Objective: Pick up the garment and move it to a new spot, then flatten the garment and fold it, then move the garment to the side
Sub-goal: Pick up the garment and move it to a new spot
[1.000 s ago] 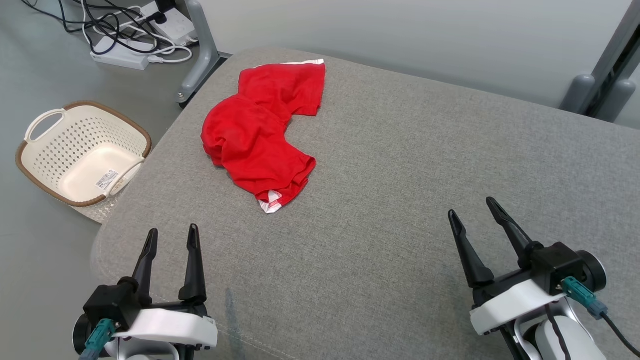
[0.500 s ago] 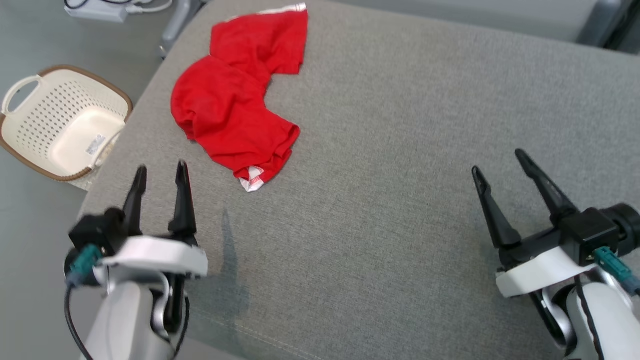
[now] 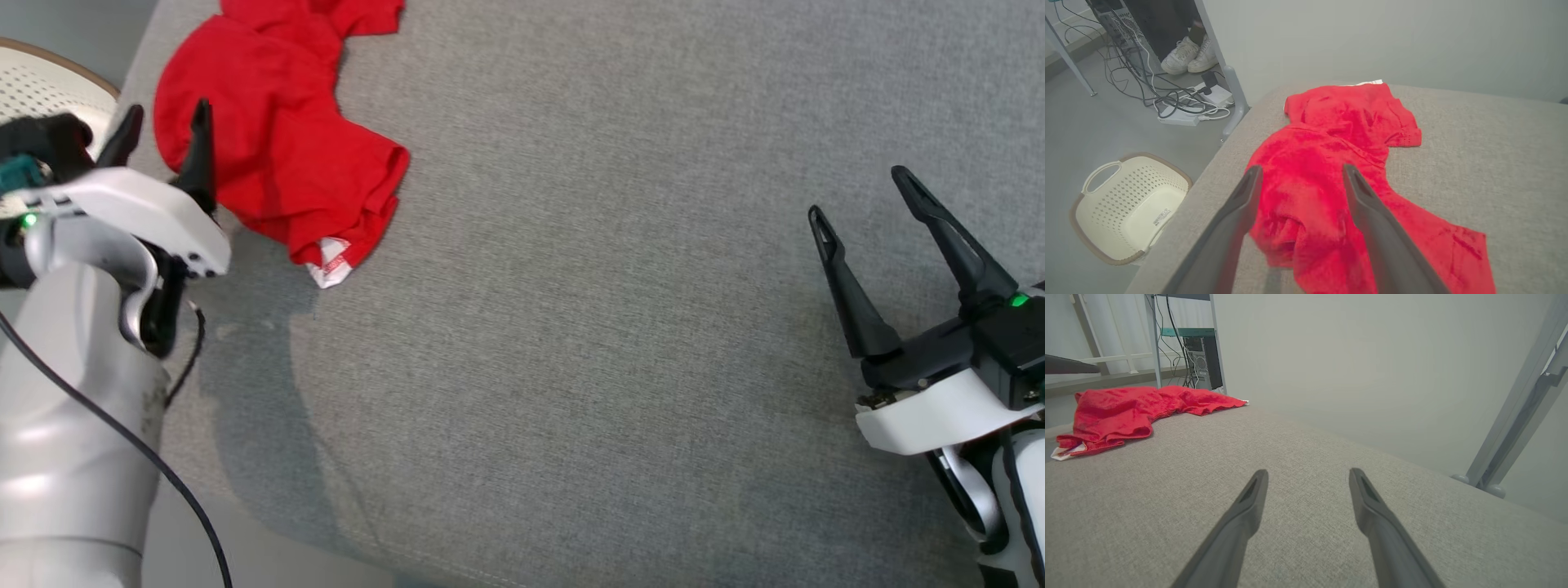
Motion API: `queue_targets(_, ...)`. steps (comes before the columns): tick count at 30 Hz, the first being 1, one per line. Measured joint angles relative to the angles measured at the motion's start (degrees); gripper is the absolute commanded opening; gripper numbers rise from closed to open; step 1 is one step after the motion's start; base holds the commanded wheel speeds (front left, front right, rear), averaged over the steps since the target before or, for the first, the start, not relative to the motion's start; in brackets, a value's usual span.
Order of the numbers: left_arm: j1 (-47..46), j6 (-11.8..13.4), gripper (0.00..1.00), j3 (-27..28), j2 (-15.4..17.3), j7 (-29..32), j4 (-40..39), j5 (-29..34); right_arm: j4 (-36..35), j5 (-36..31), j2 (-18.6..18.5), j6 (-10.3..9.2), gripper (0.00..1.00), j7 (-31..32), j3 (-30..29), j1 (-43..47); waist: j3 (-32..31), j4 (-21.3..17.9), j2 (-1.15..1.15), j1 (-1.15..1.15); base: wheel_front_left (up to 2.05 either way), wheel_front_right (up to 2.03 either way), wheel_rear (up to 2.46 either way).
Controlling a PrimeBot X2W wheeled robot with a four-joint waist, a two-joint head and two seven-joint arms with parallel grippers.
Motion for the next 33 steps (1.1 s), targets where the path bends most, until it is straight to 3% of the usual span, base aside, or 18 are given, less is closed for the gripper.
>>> queue_targets(12,-13.1,-1.7,1.00,-2.0,3.8,10.0,14.6,-0.9,-3.4,-1.5,-1.5,0.00,1.00,1.1,0.7,-1.0,5.7,-4.0,0.00,0.00,0.00,0.00,0.00)
queue_targets(21,-16.1,-2.0,1.00,-2.4,2.9,12.4,22.6,-2.5,-3.2,-1.9,-1.3,0.00,1.00,0.4,1.1,-1.8,6.4,-5.4,0.00,0.00,0.00,0.00,0.00)
queue_targets(23,-16.3,-2.3,0.26,-2.4,2.5,12.9,23.8,-3.4,-3.0,-1.9,-1.1,0.00,1.00,0.0,1.2,-1.8,6.2,-5.5,0.00,0.00,0.00,0.00,0.00)
queue_targets(24,-16.4,-2.4,0.00,-2.4,2.5,12.9,24.1,-3.6,-2.8,-1.9,-1.0,0.00,1.00,0.0,1.2,-1.8,6.0,-5.5,0.00,0.00,0.00,0.00,0.00)
queue_targets(33,-16.7,-2.6,0.00,-2.1,2.7,5.8,24.9,-5.4,-1.6,-1.7,-1.1,0.00,1.00,-0.3,1.4,-1.8,4.1,-5.0,0.00,0.00,0.00,0.00,0.00)
